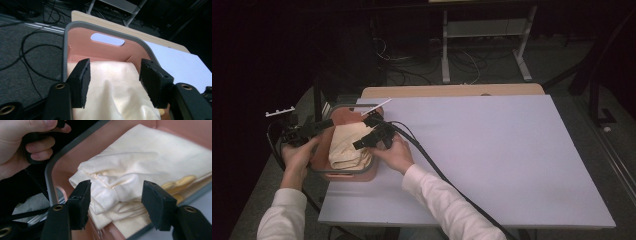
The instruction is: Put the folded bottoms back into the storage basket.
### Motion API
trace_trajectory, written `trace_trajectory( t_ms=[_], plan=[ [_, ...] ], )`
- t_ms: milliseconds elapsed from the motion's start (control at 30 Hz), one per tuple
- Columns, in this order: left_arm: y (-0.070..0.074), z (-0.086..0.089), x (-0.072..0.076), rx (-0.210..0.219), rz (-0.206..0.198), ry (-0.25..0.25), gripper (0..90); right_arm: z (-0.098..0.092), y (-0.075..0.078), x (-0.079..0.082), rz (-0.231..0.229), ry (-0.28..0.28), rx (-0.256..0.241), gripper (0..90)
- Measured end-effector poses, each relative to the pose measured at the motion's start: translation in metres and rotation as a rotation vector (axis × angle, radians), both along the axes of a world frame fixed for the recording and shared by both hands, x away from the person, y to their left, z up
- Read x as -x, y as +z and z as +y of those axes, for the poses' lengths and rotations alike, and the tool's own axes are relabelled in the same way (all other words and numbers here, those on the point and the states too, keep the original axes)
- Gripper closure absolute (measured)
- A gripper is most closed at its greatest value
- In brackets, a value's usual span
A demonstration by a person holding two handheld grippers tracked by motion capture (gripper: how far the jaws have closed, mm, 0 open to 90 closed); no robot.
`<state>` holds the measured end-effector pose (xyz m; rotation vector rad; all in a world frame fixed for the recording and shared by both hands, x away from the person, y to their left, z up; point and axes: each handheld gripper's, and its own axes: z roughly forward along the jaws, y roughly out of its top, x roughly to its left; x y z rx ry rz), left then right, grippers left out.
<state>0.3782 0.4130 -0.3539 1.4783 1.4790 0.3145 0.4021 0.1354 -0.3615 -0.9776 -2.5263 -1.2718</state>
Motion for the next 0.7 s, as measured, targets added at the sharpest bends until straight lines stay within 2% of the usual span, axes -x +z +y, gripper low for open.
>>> trace_trajectory(
  t_ms=[333,567,700],
  plan=[
    [0.004,-0.005,0.007,0.016,-0.031,-0.029,29.4,-0.020,0.009,0.001,-0.054,0.044,0.009,23.6],
    [0.007,-0.017,0.012,0.011,-0.049,-0.075,21.4,-0.041,0.015,0.003,-0.062,0.036,-0.023,14.7],
    [0.008,-0.023,0.015,0.002,-0.055,-0.096,16.7,-0.060,0.021,0.004,-0.077,0.023,-0.038,14.0]
  ],
)
